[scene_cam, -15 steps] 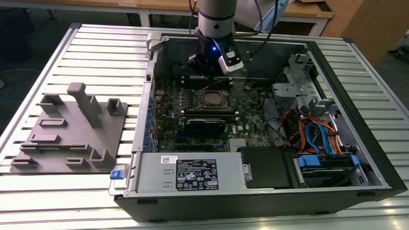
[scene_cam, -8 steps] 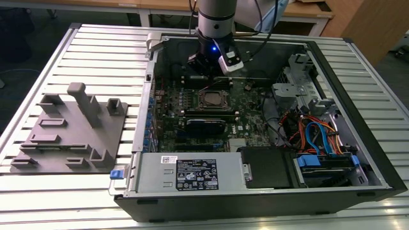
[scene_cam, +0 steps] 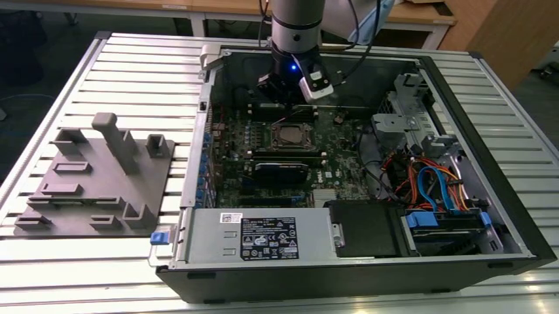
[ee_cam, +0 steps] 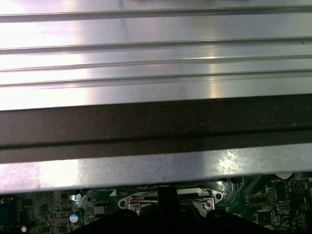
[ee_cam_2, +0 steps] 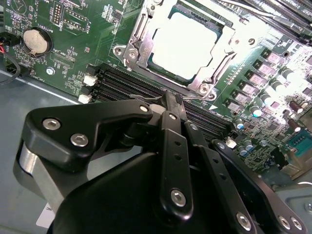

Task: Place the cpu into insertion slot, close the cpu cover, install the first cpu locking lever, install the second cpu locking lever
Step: 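Install the first cpu locking lever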

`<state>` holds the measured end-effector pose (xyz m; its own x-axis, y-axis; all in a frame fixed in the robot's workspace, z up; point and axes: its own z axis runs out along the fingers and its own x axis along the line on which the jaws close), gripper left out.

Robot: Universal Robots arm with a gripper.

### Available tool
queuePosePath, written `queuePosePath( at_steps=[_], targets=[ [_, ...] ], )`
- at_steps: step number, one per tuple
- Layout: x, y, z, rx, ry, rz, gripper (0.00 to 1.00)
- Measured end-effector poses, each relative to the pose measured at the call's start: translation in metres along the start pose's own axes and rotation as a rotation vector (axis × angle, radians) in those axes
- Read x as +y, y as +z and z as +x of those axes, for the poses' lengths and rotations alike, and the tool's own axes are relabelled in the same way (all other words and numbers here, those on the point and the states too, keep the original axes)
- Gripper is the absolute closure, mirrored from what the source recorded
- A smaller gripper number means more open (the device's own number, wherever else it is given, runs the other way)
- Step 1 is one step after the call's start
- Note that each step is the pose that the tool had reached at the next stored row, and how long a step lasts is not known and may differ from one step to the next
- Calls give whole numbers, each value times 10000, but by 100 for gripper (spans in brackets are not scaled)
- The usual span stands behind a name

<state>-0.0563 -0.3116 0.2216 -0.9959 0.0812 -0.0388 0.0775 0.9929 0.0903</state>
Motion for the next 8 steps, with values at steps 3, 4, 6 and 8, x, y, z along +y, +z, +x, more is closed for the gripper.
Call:
queuePosePath(
  at_steps=[3,4,6,8],
  targets=[
    [0,1,0,0,1,-10,90],
    [0,1,0,1,0,-16,90],
    [0,0,0,3,1,-40,90],
    [1,1,0,3,3,-46,90]
  ],
)
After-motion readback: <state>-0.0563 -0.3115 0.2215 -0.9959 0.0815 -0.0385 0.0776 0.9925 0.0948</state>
